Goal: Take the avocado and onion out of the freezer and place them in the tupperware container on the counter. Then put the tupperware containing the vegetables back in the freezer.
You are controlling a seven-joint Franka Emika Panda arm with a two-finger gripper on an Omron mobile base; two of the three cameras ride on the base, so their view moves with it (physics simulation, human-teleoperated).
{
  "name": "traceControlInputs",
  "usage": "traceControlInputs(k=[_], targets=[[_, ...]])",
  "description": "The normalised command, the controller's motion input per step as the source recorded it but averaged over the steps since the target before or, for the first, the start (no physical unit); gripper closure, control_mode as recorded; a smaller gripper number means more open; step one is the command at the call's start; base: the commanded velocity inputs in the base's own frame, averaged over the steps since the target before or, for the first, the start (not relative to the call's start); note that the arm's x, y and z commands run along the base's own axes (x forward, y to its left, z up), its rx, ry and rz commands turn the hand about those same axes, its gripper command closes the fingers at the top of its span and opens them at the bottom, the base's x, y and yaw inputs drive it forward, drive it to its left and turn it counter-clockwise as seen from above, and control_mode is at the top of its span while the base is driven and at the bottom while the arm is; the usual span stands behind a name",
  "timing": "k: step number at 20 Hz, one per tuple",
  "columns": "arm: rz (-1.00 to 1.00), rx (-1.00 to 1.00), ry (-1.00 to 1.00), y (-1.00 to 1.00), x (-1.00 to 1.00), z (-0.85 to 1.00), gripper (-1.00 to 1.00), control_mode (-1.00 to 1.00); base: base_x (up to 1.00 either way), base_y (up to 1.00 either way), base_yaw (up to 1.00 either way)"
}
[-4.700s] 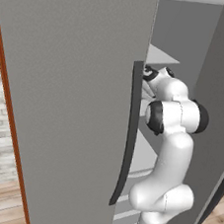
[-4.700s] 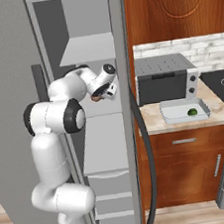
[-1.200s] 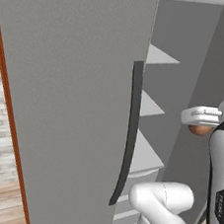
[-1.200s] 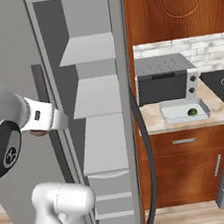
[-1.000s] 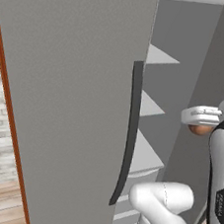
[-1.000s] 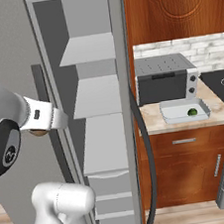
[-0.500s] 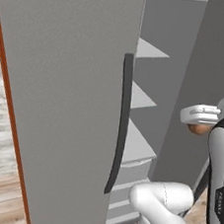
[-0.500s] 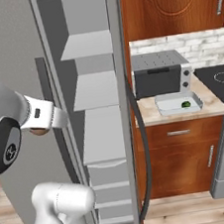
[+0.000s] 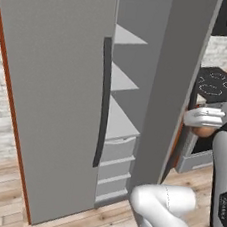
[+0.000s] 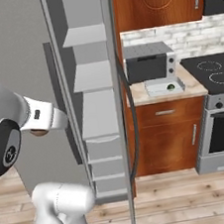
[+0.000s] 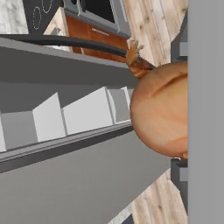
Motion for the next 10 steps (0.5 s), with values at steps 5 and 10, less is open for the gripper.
traceControlInputs(k=[5,10], targets=[[0.00,0.00,0.00,0.00,0.00,0.00,1.00,1.00,-0.22,-0.46,0.01],[0.00,0.00,0.00,0.00,0.00,0.00,1.00,1.00,-0.19,-0.57,0.12]])
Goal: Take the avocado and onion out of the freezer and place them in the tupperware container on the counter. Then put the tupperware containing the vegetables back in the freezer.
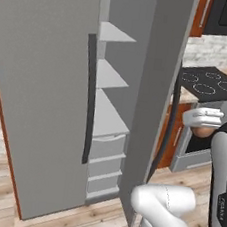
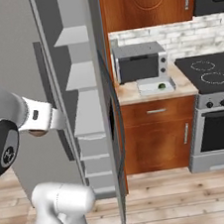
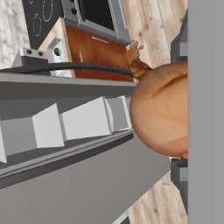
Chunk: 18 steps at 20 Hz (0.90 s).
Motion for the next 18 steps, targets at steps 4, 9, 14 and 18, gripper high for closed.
traceControlInputs(k=[4,9,14,18], targets=[[0.00,0.00,0.00,0.00,0.00,0.00,1.00,1.00,-0.30,-0.90,0.13],[0.00,0.00,0.00,0.00,0.00,0.00,1.00,1.00,-0.34,-0.92,0.13],[0.00,0.00,0.00,0.00,0.00,0.00,1.00,1.00,-0.06,-0.83,0.13],[0.00,0.00,0.00,0.00,0.00,0.00,1.00,1.00,0.42,-0.63,0.14]])
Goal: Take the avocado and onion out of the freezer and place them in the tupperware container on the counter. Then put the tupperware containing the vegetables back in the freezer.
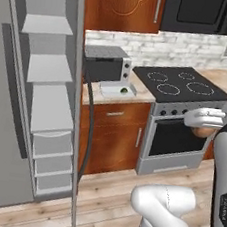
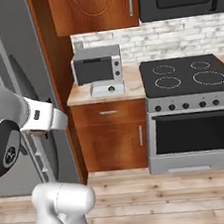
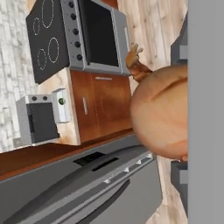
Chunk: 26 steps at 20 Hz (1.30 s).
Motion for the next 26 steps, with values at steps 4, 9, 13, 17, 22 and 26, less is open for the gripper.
traceControlInputs(k=[4,9,13,17,22,26], targets=[[0.00,0.00,0.00,0.00,0.00,0.00,1.00,1.00,0.65,-0.16,0.10],[0.00,0.00,0.00,0.00,0.00,0.00,1.00,1.00,0.94,0.00,0.06],[0.00,0.00,0.00,0.00,0.00,0.00,1.00,1.00,1.00,-0.14,0.03],[0.00,0.00,0.00,0.00,0.00,0.00,1.00,1.00,0.99,-0.30,0.02],[0.00,0.00,0.00,0.00,0.00,0.00,1.00,1.00,0.71,-0.38,0.00],[0.00,0.00,0.00,0.00,0.00,0.00,1.00,1.00,0.21,-0.07,0.00]])
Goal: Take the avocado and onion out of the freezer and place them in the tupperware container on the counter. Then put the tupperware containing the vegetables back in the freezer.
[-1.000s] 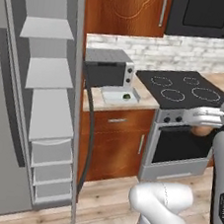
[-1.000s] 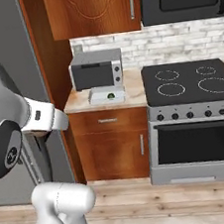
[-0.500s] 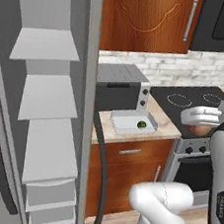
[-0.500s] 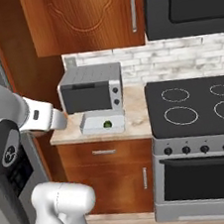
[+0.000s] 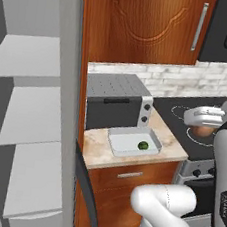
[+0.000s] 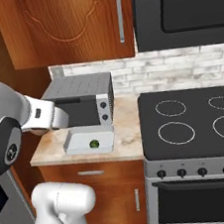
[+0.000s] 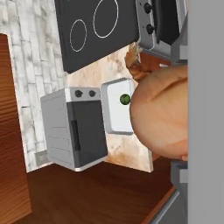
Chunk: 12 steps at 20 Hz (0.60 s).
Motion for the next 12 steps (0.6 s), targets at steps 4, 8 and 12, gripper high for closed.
traceControlInputs(k=[4,8,12], targets=[[0.00,0.00,0.00,0.00,0.00,0.00,1.00,1.00,0.14,-0.02,0.00],[0.00,0.00,0.00,0.00,0.00,0.00,1.00,1.00,0.67,0.00,0.01],[0.00,0.00,0.00,0.00,0.00,0.00,1.00,1.00,0.84,0.00,0.03]])
